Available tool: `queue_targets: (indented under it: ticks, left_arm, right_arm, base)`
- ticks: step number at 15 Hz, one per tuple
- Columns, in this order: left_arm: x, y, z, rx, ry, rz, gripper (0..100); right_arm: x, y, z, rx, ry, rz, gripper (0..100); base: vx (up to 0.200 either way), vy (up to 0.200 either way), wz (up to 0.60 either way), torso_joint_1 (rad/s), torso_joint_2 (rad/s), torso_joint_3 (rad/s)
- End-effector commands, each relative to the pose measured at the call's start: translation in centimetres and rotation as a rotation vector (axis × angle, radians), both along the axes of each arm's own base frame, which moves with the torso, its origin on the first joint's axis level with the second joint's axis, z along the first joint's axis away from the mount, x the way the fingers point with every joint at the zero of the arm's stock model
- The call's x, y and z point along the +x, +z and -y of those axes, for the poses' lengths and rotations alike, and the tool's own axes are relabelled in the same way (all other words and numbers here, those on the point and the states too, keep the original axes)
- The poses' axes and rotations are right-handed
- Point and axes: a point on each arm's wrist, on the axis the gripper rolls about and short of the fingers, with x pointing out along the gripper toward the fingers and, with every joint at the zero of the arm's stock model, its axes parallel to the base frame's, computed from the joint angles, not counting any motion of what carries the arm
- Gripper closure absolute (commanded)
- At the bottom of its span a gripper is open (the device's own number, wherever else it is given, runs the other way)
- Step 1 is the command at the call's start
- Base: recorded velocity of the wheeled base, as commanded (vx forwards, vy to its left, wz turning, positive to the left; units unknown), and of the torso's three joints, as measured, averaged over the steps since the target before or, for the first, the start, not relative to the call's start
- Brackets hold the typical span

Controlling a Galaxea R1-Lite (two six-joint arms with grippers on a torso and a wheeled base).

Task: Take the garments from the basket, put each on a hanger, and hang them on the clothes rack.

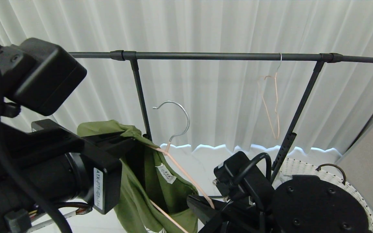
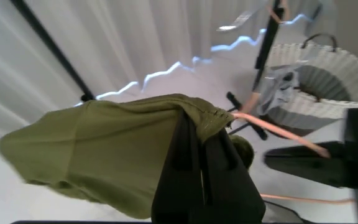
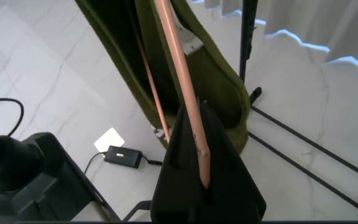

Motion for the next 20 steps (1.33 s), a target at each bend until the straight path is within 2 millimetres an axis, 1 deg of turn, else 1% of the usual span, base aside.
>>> queue_targets:
  ticks: [1, 3, 5, 8, 10, 13, 16, 20]
  left_arm:
    - [-0.7, 0.0, 0.4, -0.010, -0.039, -0.003, 100]
    - [-0.8, -0.1, 0.4, -0.007, -0.044, -0.006, 100]
    - [-1.0, -0.1, 0.0, -0.011, -0.044, -0.004, 100]
    - [-1.2, -1.9, -0.6, 0.045, -0.039, -0.024, 100]
    - [-1.2, -2.2, -0.6, 0.054, -0.036, -0.028, 100]
    - [-1.0, -2.4, -0.4, 0.092, -0.040, -0.018, 100]
    - [-0.1, -3.3, -0.6, 0.164, -0.005, -0.016, 100]
    - [0.0, -3.3, -0.5, 0.173, -0.007, -0.015, 100]
  right_arm:
    - [0.2, -0.6, -0.6, -0.013, -0.002, -0.004, 100]
    - [0.4, -0.6, -0.5, -0.015, -0.015, -0.002, 100]
    - [1.0, -0.4, -0.2, -0.008, -0.037, 0.003, 100]
    - [1.2, 0.4, 0.4, 0.012, -0.054, 0.016, 100]
    - [1.1, 1.0, 0.7, 0.016, -0.070, 0.046, 100]
    - [1.1, 1.9, 0.9, 0.053, -0.073, 0.093, 100]
    - [1.1, 2.5, 0.9, 0.073, -0.066, 0.143, 100]
    - [1.0, 2.8, 0.8, 0.084, -0.059, 0.172, 100]
  base:
    - [0.000, 0.000, 0.00, 0.000, 0.00, 0.000]
    - [0.000, 0.000, 0.00, 0.000, 0.00, 0.000]
    - [0.000, 0.000, 0.00, 0.000, 0.00, 0.000]
    - [0.000, 0.000, 0.00, 0.000, 0.00, 0.000]
    - [0.000, 0.000, 0.00, 0.000, 0.00, 0.000]
    - [0.000, 0.000, 0.00, 0.000, 0.00, 0.000]
    - [0.000, 0.000, 0.00, 0.000, 0.00, 0.000]
    - [0.000, 0.000, 0.00, 0.000, 0.00, 0.000]
